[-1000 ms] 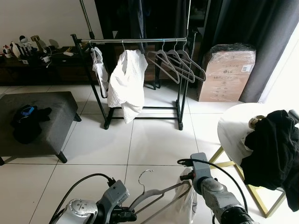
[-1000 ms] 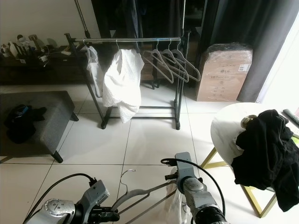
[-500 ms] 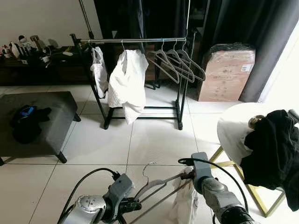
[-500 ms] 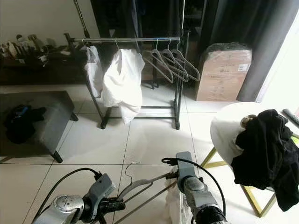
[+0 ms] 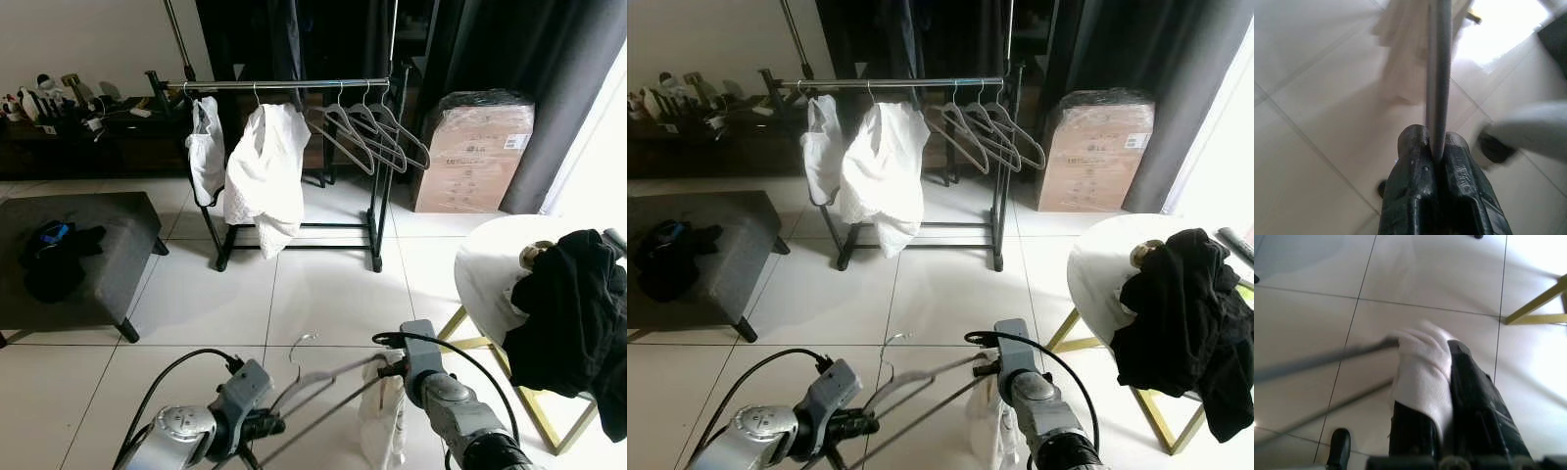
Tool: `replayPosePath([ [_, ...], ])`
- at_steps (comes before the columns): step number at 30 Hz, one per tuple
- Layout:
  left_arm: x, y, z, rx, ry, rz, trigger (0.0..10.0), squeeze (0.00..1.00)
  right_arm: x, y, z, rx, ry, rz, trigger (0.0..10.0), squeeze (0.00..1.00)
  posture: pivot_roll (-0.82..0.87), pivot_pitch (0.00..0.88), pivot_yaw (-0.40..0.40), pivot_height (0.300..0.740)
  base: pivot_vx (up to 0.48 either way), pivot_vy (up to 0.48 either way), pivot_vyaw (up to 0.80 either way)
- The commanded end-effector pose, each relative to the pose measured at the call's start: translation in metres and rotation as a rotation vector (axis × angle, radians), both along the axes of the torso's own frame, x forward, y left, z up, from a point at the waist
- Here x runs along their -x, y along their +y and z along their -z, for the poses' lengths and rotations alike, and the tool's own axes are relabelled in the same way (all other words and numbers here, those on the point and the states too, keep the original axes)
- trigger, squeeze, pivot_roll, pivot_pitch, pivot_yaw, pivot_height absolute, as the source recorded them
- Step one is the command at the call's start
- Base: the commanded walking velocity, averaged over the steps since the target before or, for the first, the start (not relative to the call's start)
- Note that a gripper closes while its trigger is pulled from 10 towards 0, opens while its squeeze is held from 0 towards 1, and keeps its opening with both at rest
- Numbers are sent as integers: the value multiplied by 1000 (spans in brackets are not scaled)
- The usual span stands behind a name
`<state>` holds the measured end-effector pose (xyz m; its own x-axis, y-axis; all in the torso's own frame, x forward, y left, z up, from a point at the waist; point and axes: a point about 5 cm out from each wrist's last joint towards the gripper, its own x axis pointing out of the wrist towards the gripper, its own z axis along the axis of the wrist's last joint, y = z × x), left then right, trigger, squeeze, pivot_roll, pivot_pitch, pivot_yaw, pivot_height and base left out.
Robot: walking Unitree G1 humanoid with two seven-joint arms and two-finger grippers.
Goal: Hang hanger
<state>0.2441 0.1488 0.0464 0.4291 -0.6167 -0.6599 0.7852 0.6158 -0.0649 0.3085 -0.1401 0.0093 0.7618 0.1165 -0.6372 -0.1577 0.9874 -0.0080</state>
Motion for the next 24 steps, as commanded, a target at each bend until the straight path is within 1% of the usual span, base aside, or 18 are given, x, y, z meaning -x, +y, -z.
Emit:
replayPosePath([
  [1,6,-1,-1,16,32,37,10000,0,-3,3,-4,-10,-15,0,10000,0,-42,83,29,740,0,0,0],
  [2,13,2,-2,16,75,92,10000,0,-3,3,-5,-10,-15,-2,10000,0,-39,82,29,740,0,0,0],
  [3,15,3,-3,18,87,110,10000,0,-3,3,-5,-10,-15,-2,10000,0,-38,82,29,740,0,0,0],
  [6,21,5,-5,26,114,150,10000,0,-3,3,-4,-11,-15,-3,10000,0,-38,82,29,740,0,0,0],
  [10,23,2,-8,39,119,175,10000,0,-3,3,-4,-11,-15,-2,10000,0,-38,81,29,740,0,0,0],
  [12,23,2,-9,38,112,181,10000,0,-3,3,-4,-10,-15,-2,10000,0,-38,81,29,740,0,0,0],
  [16,8,-2,-12,25,14,112,10000,0,-3,4,-4,-11,-15,-3,10000,0,-40,82,29,740,0,0,0],
  [17,6,-3,-13,25,3,97,10000,0,-3,4,-4,-11,-15,-2,10000,0,-40,82,29,740,0,0,0],
  [22,5,-2,-14,14,7,88,10000,0,-3,3,-4,-11,-14,0,10000,0,-43,82,31,740,0,0,0],
  [24,9,1,-15,1,23,100,10000,0,-3,2,-4,-9,-13,4,10000,0,-41,82,31,740,0,0,0],
])
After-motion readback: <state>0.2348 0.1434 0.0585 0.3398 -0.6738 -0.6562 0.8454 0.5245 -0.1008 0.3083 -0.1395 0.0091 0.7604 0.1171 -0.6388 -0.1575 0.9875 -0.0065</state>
